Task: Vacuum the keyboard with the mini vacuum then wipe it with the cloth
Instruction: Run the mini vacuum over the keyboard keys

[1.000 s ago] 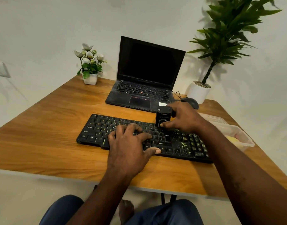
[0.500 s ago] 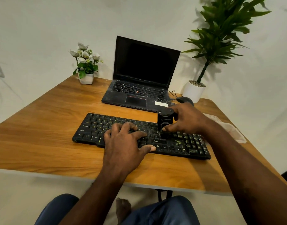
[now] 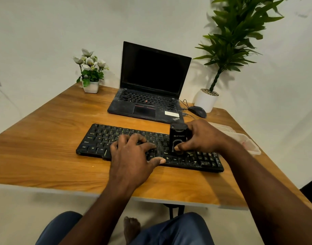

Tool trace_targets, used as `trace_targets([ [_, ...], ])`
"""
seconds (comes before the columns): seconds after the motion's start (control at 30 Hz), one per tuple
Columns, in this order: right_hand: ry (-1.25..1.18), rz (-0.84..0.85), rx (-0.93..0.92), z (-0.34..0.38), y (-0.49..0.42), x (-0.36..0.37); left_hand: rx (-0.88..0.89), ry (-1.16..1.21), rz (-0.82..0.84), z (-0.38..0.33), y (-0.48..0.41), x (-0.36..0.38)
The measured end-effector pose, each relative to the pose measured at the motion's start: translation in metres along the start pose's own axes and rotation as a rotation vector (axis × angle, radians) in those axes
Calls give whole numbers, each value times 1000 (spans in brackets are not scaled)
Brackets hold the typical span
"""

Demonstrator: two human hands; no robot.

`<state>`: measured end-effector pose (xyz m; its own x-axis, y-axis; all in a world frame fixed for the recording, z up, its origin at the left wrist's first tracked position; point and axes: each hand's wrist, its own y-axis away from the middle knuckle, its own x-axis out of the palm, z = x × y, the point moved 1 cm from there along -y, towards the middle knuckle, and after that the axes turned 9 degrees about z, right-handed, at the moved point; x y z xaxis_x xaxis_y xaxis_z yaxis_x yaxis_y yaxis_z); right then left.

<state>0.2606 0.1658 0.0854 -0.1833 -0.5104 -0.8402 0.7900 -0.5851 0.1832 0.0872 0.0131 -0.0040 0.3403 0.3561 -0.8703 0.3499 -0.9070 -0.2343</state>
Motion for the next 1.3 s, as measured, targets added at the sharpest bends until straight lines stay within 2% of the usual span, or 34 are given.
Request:
trace_targets([
  [0.2,228,-291,14,5,-23,9,-4,2,14,0,2,-2],
  [0.27,179,-292,10,3,-22,8,-2,-1,18,-1,2,-2],
  [0.37,125,-148,18,2,-18,6,-2,-1,18,0,1,-3],
  [0.43,215,-212,43,0,-19,3,-4,0,21,0,1,-3],
  [0.5,263,-367,79,-4,-16,-3,-6,-2,30,-1,1,-3],
  [0.57,79,-400,73,-11,-11,-5,-2,-5,32,-1,2,-3],
  [0.63,-81,-313,65,-16,-6,-4,4,-17,33,-2,3,-3],
  [0.67,-77,-291,66,-17,-4,-1,6,-30,42,-3,3,-4],
  [0.7,-42,-321,76,-21,-5,2,12,-49,54,-4,3,-4],
  [0.77,52,-486,120,-29,-7,5,39,-91,73,-6,3,-3],
  [0.83,-47,-551,126,-37,-9,6,81,-112,62,-6,4,-2],
  [0.9,-214,-444,87,-44,-12,7,104,-134,63,-7,4,-2],
  [0.97,-225,-342,69,-42,-17,9,97,-131,126,-11,-3,-7],
  [1.07,-35,-466,100,-40,-35,4,112,-79,142,-25,-33,-22],
  [1.13,-52,-492,89,-40,-43,-4,123,-98,158,-33,-65,-32],
  [1.23,-231,-229,30,-41,-54,-11,120,-92,212,-34,-123,-31],
  [1.3,-191,-189,37,-45,-63,-7,144,-68,420,-30,-155,-25],
])
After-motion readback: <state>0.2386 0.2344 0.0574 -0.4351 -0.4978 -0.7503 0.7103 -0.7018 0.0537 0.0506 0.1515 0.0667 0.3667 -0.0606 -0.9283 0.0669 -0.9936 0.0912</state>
